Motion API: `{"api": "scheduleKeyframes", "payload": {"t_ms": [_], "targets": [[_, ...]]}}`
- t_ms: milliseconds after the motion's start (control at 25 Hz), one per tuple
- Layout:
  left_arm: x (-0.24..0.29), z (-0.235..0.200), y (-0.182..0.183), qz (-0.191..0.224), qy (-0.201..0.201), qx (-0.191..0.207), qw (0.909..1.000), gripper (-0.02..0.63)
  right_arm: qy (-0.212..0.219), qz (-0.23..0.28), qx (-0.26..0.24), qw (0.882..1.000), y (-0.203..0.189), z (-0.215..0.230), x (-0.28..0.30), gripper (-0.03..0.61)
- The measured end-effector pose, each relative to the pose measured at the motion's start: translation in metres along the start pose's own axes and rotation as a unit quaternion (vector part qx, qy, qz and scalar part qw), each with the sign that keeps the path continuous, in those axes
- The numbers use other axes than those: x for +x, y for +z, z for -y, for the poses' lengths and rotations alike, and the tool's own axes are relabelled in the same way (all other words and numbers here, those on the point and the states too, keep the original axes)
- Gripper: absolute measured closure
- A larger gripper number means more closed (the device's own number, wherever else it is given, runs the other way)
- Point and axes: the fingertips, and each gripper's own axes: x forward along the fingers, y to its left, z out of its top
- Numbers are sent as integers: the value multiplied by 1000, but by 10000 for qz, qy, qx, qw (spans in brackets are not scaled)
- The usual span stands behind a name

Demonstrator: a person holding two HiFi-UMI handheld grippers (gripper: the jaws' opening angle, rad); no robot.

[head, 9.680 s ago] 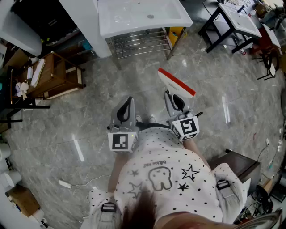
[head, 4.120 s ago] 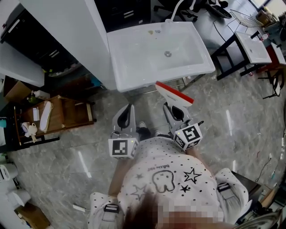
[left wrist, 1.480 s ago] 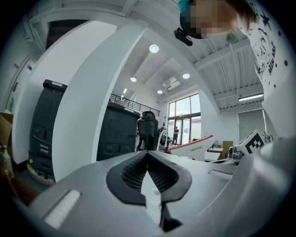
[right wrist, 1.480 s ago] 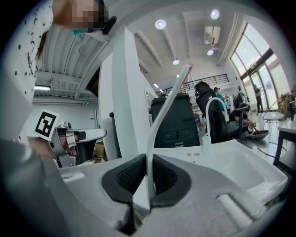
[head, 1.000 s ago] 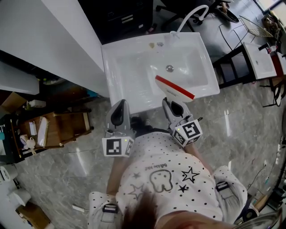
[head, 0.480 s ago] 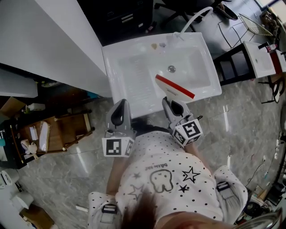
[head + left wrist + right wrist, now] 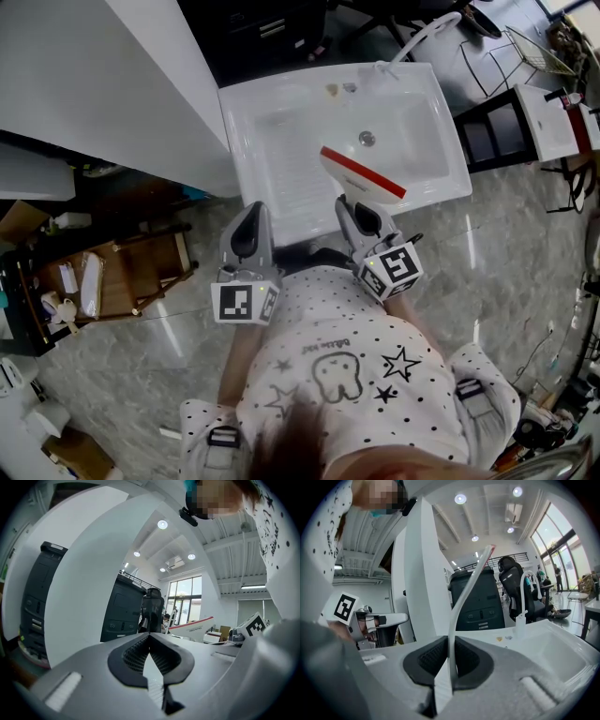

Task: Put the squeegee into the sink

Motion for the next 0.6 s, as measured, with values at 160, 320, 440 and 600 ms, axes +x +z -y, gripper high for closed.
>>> {"api": "scheduleKeyframes", "payload": {"t_ms": [160, 320, 440, 600], "targets": [[2, -7, 4, -27, -95, 67, 9999, 621, -40, -3, 21, 10000, 0, -5, 8, 554], [2, -14, 4, -50, -111, 61, 9999, 621, -107, -11, 77, 9999, -4, -7, 10, 554], [1, -14, 4, -38, -145, 70, 9999, 621, -198, 13, 135, 9997, -5, -5, 8, 554], [-3, -11, 0, -69, -114, 28, 9999, 621, -212, 22, 187, 9996, -7, -4, 3, 554]]}}
